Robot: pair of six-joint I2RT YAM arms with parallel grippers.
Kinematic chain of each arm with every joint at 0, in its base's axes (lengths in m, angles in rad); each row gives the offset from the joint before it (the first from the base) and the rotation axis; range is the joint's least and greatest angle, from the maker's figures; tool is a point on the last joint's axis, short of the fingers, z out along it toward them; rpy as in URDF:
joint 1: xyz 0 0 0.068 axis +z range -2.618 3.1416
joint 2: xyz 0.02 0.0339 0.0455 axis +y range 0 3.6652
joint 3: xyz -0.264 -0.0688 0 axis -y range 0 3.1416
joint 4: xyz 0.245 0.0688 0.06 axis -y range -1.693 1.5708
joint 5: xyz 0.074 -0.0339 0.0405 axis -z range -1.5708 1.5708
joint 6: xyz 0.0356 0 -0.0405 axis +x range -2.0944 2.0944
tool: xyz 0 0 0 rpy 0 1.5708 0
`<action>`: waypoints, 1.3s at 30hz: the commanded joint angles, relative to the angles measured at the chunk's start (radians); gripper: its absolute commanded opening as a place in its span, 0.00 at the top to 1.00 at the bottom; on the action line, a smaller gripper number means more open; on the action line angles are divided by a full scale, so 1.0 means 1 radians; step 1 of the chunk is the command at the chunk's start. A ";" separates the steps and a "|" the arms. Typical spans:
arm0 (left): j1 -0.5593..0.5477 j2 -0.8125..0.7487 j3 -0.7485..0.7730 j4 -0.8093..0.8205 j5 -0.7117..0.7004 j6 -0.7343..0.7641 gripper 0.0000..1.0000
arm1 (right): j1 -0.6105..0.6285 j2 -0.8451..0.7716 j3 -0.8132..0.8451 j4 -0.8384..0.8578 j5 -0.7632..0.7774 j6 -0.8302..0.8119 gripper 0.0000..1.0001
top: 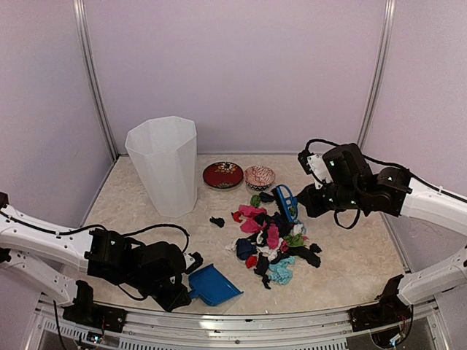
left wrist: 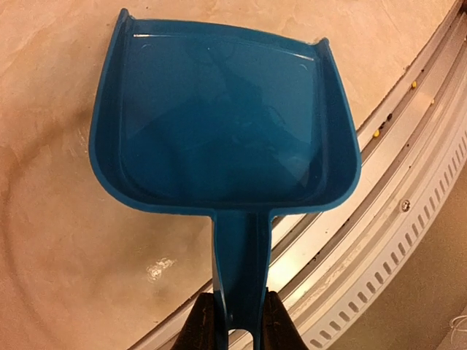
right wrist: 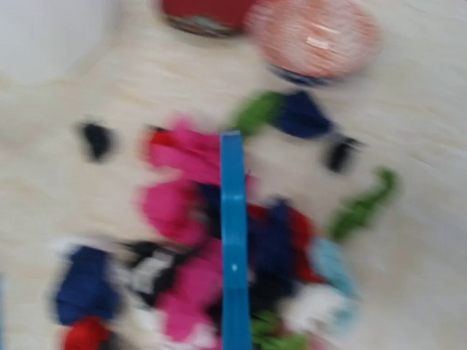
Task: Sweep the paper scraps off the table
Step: Sweep the paper scraps into the dustpan.
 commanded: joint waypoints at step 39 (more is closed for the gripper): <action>0.039 0.300 0.133 0.296 0.058 0.164 1.00 | 0.097 0.229 0.033 -0.302 0.007 0.165 1.00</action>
